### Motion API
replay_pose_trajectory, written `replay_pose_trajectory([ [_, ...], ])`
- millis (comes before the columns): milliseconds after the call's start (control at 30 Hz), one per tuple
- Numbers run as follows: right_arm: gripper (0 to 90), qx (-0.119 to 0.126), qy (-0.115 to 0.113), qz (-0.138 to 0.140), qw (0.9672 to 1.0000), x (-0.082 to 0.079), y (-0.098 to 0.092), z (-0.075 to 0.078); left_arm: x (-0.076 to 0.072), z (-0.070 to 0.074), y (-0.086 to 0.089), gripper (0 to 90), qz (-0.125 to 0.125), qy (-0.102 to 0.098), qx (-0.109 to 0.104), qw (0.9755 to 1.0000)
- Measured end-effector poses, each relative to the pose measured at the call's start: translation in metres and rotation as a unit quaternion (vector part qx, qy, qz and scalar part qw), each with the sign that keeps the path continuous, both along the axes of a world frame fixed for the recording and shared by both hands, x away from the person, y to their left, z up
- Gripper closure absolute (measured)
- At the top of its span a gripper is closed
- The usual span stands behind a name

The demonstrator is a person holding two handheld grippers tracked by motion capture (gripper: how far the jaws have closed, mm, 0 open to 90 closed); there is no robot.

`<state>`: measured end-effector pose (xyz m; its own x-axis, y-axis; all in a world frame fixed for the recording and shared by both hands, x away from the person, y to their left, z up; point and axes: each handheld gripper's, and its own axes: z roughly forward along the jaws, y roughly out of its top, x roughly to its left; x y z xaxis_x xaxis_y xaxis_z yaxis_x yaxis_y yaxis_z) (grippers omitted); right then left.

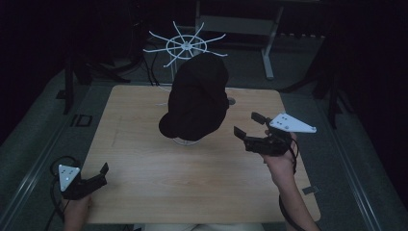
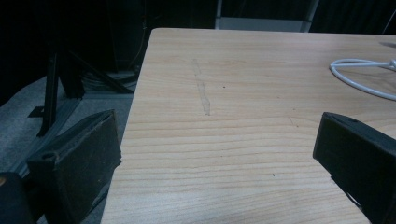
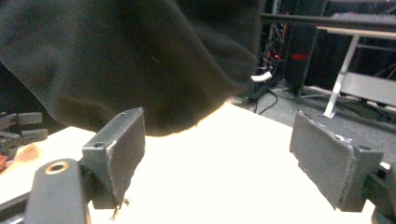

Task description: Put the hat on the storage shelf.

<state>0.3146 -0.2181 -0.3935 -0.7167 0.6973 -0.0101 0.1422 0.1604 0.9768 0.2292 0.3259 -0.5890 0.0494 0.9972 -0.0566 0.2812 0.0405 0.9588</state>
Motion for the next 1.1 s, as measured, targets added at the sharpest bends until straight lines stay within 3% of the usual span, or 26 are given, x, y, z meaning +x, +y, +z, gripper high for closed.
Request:
replay_pose_trajectory([
  [167,16.5,0.000,0.026,-0.006,0.9996,0.005,-0.010,-0.024,0.000,0.000,0.000,1.5,0.000,0.000,0.000,1.0000],
  [267,13.6,-0.036,0.033,-0.025,0.9985,0.009,-0.012,-0.040,0.000,0.000,0.000,1.5,0.000,0.000,-0.001,1.0000],
  [433,14.0,-0.051,0.040,-0.041,0.9971,0.014,-0.022,-0.064,0.000,0.000,0.000,1.4,-0.001,0.000,-0.001,1.0000],
  [767,14.4,-0.055,0.060,-0.070,0.9942,0.022,-0.056,-0.108,0.000,0.000,0.000,1.5,0.000,0.000,-0.001,1.0000],
  [1100,15.1,-0.076,0.089,-0.118,0.9861,0.023,-0.089,-0.145,0.000,0.000,0.000,1.5,0.000,0.000,-0.002,1.0000],
])
